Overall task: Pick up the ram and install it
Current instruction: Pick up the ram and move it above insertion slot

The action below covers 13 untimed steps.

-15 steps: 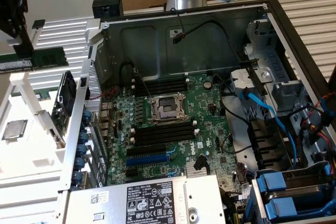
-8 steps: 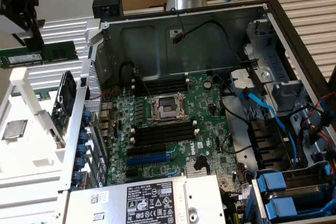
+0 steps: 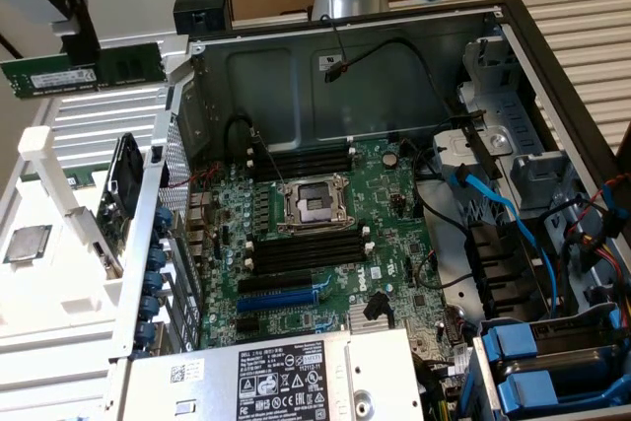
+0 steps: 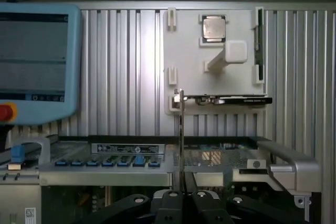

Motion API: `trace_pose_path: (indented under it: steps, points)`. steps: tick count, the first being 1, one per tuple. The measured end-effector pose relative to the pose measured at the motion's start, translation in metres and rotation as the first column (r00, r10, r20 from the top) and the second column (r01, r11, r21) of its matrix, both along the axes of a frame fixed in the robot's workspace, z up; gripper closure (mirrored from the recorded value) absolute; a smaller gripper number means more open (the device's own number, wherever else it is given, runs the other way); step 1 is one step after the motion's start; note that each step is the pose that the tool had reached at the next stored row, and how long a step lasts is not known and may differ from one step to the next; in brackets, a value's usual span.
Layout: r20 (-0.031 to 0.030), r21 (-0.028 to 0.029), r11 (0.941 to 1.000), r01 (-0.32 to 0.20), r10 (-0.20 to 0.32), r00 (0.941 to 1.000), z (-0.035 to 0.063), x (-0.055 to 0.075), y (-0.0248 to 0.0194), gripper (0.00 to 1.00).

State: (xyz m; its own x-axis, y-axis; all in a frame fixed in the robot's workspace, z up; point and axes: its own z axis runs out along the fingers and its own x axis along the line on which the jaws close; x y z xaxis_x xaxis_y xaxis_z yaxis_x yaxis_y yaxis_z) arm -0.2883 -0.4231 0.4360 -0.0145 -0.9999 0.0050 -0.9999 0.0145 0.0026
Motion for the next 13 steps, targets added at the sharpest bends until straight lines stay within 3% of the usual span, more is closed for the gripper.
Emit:
trace_pose_path:
  steps: [8,13]
  points:
    - [-0.0001,0.0000,1.0000,0.000,0.000,1.0000,0.0005,0.040,0.0015,0.88]
    - [-0.0001,-0.0004,1.0000,0.000,0.000,1.0000,0.0005,0.041,0.0017,0.88]
